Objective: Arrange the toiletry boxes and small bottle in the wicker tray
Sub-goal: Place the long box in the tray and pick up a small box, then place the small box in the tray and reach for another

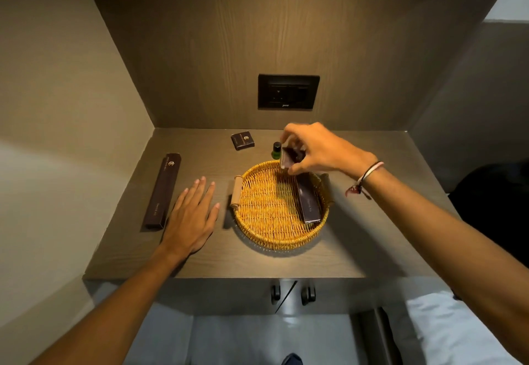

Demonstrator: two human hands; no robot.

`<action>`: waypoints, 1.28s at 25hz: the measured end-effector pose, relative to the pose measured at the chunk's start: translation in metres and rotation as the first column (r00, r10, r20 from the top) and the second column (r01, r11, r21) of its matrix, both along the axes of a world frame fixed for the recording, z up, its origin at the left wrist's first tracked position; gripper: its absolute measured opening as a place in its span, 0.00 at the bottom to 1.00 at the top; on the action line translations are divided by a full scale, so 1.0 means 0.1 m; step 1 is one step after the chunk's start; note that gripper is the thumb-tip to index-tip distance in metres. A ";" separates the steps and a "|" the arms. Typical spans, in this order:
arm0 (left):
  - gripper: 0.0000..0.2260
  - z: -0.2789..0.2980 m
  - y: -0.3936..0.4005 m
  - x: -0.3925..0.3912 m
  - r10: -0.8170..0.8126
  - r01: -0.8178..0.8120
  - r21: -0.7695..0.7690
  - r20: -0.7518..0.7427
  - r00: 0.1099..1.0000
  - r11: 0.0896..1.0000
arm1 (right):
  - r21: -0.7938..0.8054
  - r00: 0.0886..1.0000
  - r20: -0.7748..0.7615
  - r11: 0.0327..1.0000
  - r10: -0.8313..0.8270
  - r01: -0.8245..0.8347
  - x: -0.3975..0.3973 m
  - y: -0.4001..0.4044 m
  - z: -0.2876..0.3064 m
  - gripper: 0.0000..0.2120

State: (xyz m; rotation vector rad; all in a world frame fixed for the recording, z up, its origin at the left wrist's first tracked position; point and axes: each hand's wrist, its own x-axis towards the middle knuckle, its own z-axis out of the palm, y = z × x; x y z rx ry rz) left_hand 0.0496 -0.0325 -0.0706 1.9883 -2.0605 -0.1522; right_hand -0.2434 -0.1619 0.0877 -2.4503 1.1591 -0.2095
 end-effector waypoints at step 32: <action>0.30 0.00 0.01 0.02 0.007 -0.007 -0.010 -0.014 1.000 1.000 | -0.245 0.952 -0.263 0.965 -0.157 0.092 0.62 -0.55 -0.27 0.14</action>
